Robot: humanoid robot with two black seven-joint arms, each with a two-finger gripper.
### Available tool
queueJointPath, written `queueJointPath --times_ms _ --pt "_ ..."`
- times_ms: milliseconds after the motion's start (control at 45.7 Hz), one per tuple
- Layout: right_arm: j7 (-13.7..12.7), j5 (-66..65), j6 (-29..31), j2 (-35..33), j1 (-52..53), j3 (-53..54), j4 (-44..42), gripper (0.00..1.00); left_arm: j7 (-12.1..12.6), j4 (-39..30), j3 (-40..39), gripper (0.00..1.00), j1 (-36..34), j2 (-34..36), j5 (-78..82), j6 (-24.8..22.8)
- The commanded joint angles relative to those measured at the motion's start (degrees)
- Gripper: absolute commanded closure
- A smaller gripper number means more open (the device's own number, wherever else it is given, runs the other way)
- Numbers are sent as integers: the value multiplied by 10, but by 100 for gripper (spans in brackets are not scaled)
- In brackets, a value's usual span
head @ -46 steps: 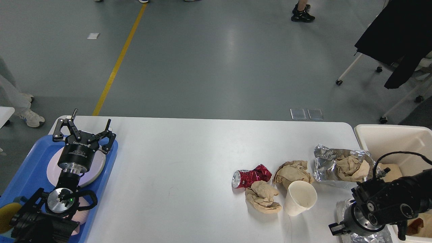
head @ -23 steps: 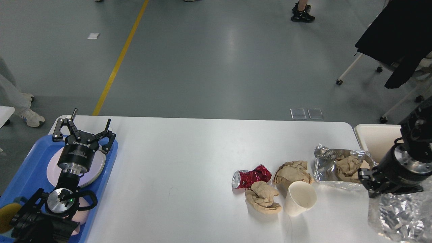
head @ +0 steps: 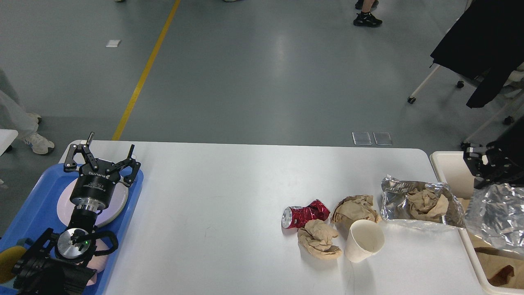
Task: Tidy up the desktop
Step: 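Carry the foil wrapper into the white bin and release it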
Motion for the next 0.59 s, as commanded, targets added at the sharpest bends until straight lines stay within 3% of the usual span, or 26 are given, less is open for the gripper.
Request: queueJointPath --times_ms 0,197,350,570 --pt "1 1 -62 -22 -11 -7 -3 100 0 0 0 3 0 0 0 0" --pt "1 -8 -169 -57 -123 -4 -67 100 1 0 0 3 0 0 0 0" --pt "1 -10 -182 -89 -251 21 -197 100 0 0 0 3 1 0 0 0" --pt "1 -12 -183 -136 -473 144 -411 100 0 0 0 3 1 0 0 0"
